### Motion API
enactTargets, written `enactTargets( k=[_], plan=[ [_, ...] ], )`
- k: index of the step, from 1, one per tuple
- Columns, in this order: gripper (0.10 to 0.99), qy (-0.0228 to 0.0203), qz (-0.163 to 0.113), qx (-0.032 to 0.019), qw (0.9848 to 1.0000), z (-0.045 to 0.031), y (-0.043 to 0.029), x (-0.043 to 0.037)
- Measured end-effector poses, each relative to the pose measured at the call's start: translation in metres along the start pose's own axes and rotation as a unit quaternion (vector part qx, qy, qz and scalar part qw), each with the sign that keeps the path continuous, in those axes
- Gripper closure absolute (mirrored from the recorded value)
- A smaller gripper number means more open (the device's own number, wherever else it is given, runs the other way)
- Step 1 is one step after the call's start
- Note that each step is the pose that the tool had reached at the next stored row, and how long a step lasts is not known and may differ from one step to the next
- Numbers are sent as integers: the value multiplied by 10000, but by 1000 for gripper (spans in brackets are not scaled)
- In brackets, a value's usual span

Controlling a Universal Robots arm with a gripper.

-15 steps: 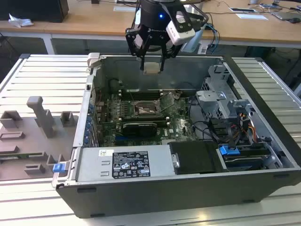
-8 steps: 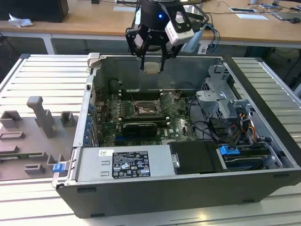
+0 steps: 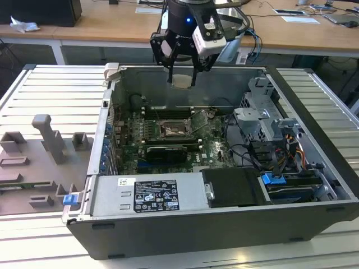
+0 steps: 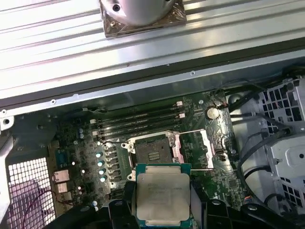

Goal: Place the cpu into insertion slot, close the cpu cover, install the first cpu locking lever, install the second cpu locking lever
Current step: 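Place the cpu into insertion slot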

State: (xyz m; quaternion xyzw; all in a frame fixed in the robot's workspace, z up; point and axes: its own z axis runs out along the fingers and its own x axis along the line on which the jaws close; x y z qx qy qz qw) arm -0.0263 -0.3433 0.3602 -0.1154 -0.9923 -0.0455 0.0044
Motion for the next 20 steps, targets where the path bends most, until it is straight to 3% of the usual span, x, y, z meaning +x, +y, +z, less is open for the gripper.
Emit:
enactTargets(
  k=[5, 10, 15, 20],
  plan=[
    [545, -41, 464, -8, 9989, 25, -2, -1],
    [545, -61, 685, -13, 9976, 39, -3, -1],
    [545, -81, 908, -17, 9958, 55, -5, -1],
    [545, -106, 1185, -22, 9929, 80, -7, -2]
  ],
)
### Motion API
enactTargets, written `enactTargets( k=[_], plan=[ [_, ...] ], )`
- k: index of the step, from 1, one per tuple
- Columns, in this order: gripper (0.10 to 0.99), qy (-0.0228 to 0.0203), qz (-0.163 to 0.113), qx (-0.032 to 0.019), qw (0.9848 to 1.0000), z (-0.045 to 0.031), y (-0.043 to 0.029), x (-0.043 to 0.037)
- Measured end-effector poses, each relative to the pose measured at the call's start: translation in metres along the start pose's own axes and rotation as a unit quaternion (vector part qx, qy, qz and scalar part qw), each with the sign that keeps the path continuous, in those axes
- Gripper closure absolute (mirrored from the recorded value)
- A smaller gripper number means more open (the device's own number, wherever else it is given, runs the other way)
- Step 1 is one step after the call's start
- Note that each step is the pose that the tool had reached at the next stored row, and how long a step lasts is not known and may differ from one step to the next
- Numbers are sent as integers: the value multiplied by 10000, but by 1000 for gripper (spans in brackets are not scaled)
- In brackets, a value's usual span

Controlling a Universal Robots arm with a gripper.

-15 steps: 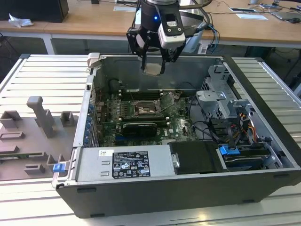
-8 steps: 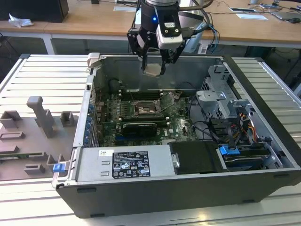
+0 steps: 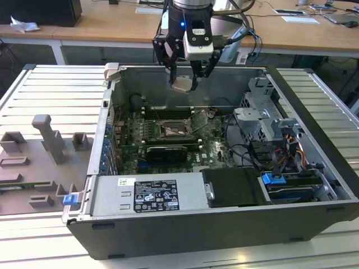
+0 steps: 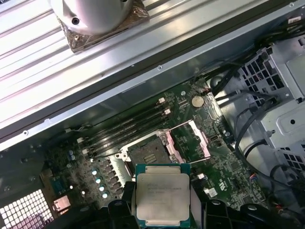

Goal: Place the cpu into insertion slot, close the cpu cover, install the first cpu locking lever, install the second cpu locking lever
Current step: 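Place the cpu into insertion slot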

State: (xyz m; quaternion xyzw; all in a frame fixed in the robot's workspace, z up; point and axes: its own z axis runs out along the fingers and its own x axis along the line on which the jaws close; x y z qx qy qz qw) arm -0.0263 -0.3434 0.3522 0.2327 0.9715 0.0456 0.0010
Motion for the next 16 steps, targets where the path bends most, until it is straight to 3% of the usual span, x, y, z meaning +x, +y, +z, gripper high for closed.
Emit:
enactTargets(
  k=[16],
  plan=[
    [545, -59, 658, -12, 9978, 75, -7, -2]
  ],
)
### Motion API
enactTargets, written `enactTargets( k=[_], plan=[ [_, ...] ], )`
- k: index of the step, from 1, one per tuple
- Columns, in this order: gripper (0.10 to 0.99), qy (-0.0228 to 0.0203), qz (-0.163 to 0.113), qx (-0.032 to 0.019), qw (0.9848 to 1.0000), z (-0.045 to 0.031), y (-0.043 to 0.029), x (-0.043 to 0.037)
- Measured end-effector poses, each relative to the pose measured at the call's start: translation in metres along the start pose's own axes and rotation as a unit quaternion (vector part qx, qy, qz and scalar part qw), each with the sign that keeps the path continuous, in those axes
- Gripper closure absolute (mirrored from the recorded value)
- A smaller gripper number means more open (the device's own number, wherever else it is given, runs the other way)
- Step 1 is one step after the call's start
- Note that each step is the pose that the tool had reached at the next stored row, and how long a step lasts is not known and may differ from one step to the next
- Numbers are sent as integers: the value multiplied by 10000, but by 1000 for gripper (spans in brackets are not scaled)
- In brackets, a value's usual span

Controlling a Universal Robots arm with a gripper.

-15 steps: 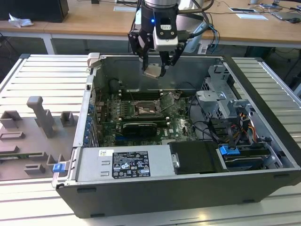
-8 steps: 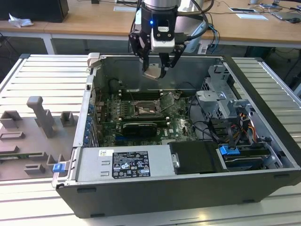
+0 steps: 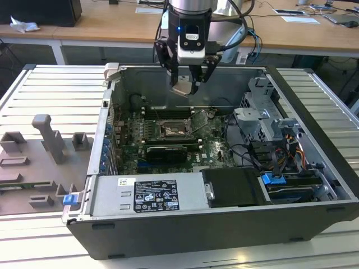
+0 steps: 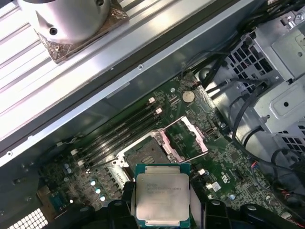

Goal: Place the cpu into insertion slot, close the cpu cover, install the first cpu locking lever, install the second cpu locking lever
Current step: 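Place the cpu into insertion slot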

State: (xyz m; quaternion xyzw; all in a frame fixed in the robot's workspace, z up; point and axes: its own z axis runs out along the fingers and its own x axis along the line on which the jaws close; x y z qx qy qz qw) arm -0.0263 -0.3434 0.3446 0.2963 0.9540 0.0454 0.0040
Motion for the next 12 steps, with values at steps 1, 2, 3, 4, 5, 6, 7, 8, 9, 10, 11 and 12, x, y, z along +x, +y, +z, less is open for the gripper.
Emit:
enactTargets(
  k=[1, 2, 3, 4, 5, 6, 7, 8, 9, 10, 11, 12],
  plan=[
    [545, -3, 33, -1, 10000, 4, 0, 0],
    [545, -7, 76, -2, 10000, 10, -1, 0],
    [545, -10, 110, -2, 9999, 13, -1, 0],
    [545, -14, 161, -3, 9999, 20, -2, 0],
    [545, -17, 191, -4, 9998, 24, -2, 0],
    [545, -22, 242, -5, 9997, 30, -3, -1],
    [545, -27, 300, -6, 9995, 37, -3, -1],
    [545, -30, 331, -7, 9994, 41, -4, -1],
    [545, -33, 364, -7, 9993, 45, -4, -1],
    [545, -39, 433, -9, 9991, 53, -5, -1],
    [545, -43, 479, -9, 9988, 58, -5, -1],
    [545, -52, 578, -12, 9983, 68, -6, -1]
  ],
)
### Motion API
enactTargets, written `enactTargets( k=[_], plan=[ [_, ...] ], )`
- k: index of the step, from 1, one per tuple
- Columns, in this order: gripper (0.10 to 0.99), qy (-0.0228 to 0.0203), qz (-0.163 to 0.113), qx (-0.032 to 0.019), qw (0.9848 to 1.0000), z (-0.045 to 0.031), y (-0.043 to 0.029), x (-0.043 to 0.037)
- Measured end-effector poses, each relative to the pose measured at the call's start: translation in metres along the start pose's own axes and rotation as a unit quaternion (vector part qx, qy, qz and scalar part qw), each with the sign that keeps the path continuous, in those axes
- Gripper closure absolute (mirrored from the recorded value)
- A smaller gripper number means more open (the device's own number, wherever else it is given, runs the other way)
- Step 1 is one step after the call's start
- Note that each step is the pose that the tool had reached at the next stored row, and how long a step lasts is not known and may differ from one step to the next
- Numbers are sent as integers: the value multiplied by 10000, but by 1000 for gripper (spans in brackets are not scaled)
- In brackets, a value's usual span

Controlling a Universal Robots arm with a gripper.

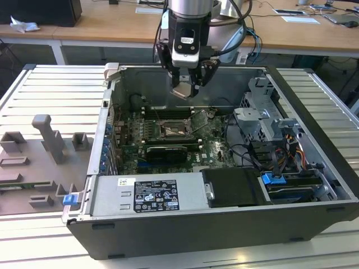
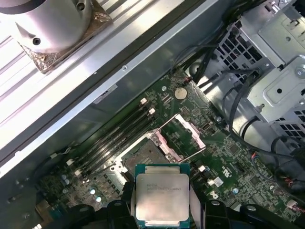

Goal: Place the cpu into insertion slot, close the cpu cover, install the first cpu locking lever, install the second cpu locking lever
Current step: 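Place the cpu into insertion slot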

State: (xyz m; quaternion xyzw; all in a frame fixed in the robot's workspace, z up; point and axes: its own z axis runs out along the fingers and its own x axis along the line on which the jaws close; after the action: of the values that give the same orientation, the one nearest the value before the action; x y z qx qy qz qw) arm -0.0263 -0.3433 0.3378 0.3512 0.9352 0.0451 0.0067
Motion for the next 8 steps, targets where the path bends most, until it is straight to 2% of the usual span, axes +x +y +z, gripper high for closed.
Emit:
enactTargets(
  k=[2, 3, 6, 8],
  plan=[
    [545, -12, 132, -3, 9999, 10, -1, 0],
    [545, -25, 285, -5, 9996, 23, -2, -1],
    [545, -62, 682, -12, 9976, 50, -5, -1],
    [545, -73, 807, -14, 9967, 57, -5, -1]
  ],
)
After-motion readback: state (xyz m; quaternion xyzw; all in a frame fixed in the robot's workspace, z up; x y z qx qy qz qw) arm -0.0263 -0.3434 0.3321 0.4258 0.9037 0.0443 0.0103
